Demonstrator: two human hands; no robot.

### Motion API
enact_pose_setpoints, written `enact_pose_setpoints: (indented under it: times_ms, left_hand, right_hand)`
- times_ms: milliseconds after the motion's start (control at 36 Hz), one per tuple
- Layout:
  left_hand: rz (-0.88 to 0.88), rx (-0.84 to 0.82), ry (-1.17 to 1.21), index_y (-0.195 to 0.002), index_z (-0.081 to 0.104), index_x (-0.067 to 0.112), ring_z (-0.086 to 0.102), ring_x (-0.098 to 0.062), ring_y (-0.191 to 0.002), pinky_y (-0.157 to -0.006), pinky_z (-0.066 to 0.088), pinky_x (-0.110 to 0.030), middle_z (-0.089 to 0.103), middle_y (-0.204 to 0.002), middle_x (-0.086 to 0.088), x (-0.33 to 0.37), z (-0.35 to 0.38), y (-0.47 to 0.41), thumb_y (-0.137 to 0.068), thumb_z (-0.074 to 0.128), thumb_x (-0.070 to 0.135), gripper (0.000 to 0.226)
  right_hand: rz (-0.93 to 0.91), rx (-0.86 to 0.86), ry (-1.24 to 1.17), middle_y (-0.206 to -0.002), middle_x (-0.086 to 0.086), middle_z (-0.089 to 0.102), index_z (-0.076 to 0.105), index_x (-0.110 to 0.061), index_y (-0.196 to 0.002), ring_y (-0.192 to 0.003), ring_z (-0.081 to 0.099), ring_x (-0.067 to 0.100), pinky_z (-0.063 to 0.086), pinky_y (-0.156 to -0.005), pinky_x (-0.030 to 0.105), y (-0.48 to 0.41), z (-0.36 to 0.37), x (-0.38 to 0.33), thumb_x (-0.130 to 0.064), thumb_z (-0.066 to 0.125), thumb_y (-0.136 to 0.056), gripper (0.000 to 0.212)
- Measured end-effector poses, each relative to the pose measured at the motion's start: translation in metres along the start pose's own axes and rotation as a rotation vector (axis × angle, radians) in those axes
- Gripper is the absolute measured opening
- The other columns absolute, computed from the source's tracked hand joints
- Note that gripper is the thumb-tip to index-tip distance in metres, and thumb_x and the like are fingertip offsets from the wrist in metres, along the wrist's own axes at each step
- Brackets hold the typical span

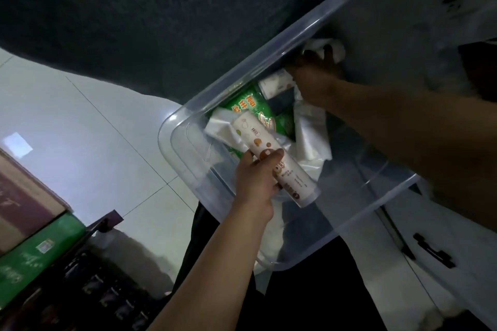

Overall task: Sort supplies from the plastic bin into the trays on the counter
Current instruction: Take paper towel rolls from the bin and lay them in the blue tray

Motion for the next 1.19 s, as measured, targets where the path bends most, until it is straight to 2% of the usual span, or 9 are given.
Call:
enact_pose_setpoints:
  times_ms: [83,250,444,556,667,778,889,1028,1194]
  left_hand:
    - [0.002,0.003,-0.012,-0.124,0.059,0.015,0.067,-0.016,-0.088,-0.068,0.061,-0.039,0.07,-0.102,-0.006,0.001,-0.004,-0.002,-0.087,0.07,0.01,0.038]
    - [0.006,-0.018,-0.051,-0.13,0.056,0.013,0.071,-0.009,-0.078,-0.057,0.059,-0.031,0.071,-0.111,-0.008,0.01,-0.011,0.011,-0.086,0.072,0.011,0.046]
    - [0.148,-0.068,-0.199,-0.124,0.062,0.017,0.072,-0.02,-0.096,-0.075,0.062,-0.041,0.072,-0.113,-0.007,0.029,-0.017,0.054,-0.08,0.077,0.009,0.047]
    - [0.216,-0.137,-0.266,-0.121,0.063,0.018,0.072,-0.024,-0.1,-0.083,0.06,-0.047,0.072,-0.111,-0.007,0.04,-0.023,0.09,-0.08,0.077,0.008,0.045]
    - [0.246,-0.222,-0.299,-0.118,0.065,0.018,0.073,-0.021,-0.096,-0.07,0.06,-0.034,0.075,-0.104,-0.002,0.049,-0.023,0.119,-0.08,0.078,0.007,0.041]
    - [0.306,-0.295,-0.431,-0.118,0.065,0.02,0.072,-0.022,-0.099,-0.079,0.061,-0.038,0.073,-0.109,-0.003,0.052,-0.011,0.151,-0.08,0.078,0.008,0.043]
    - [0.402,-0.344,-0.522,-0.12,0.062,0.028,0.072,-0.014,-0.097,-0.079,0.061,-0.037,0.073,-0.103,0.008,0.048,0.0,0.174,-0.079,0.08,0.008,0.049]
    - [0.51,-0.436,-0.555,-0.108,0.057,0.048,0.072,-0.006,-0.092,-0.071,0.061,-0.029,0.073,-0.102,0.013,0.018,0.017,0.217,-0.076,0.083,0.011,0.055]
    - [0.61,-0.484,-0.627,-0.137,0.052,0.028,0.072,-0.009,-0.096,-0.082,0.061,-0.041,0.073,-0.11,0.006,-0.049,0.032,0.266,-0.076,0.082,0.008,0.07]
  right_hand:
    - [0.056,-0.046,-0.021,-0.146,0.018,0.044,0.049,-0.009,-0.138,-0.139,0.031,0.037,0.004,-0.116,0.053,-0.004,0.005,0.001,-0.018,0.043,-0.099,0.04]
    - [0.025,-0.049,0.09,-0.141,0.015,0.045,0.04,-0.018,-0.143,-0.132,0.036,0.038,0.014,-0.111,0.065,0.031,0.004,-0.003,-0.014,0.055,-0.089,0.056]
    - [0.245,0.26,-0.24,-0.133,0.006,0.056,0.052,-0.021,-0.137,-0.116,0.052,0.034,0.034,-0.096,0.047,0.131,-0.044,0.01,-0.023,0.061,-0.083,0.055]
    - [0.237,0.499,-0.577,-0.114,0.006,0.067,0.064,-0.012,-0.118,-0.104,0.062,0.027,0.047,-0.088,0.042,0.206,-0.091,-0.001,-0.016,0.073,-0.074,0.045]
    - [0.368,0.631,-1.223,-0.111,-0.017,0.068,0.064,-0.024,-0.119,-0.104,0.063,0.0,0.049,-0.088,0.017,0.294,-0.121,-0.018,-0.008,0.078,-0.074,0.05]
    - [0.51,0.659,-1.64,-0.104,-0.002,0.076,0.072,-0.024,-0.108,-0.099,0.071,0.017,0.056,-0.082,0.026,0.37,-0.133,-0.028,-0.006,0.083,-0.069,0.045]
    - [0.588,0.662,-1.856,-0.105,0.002,0.076,0.075,-0.027,-0.099,-0.1,0.071,0.022,0.059,-0.081,0.035,0.42,-0.13,-0.037,-0.02,0.082,-0.066,0.034]
    - [0.616,0.788,-2.005,-0.113,0.001,0.073,0.065,-0.027,-0.115,-0.106,0.069,0.023,0.06,-0.081,0.04,0.49,-0.108,-0.034,-0.02,0.081,-0.064,0.054]
    - [0.615,0.951,-2.259,-0.112,0.005,0.073,0.06,-0.019,-0.124,-0.102,0.071,0.028,0.06,-0.074,0.038,0.563,-0.043,-0.039,-0.017,0.082,-0.061,0.067]
Point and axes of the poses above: each hand's wrist, its own y-axis away from the middle knuckle, its own z-axis out of the palm, x = y × z, the point moved 3 cm from there along -y, towards the middle knuckle
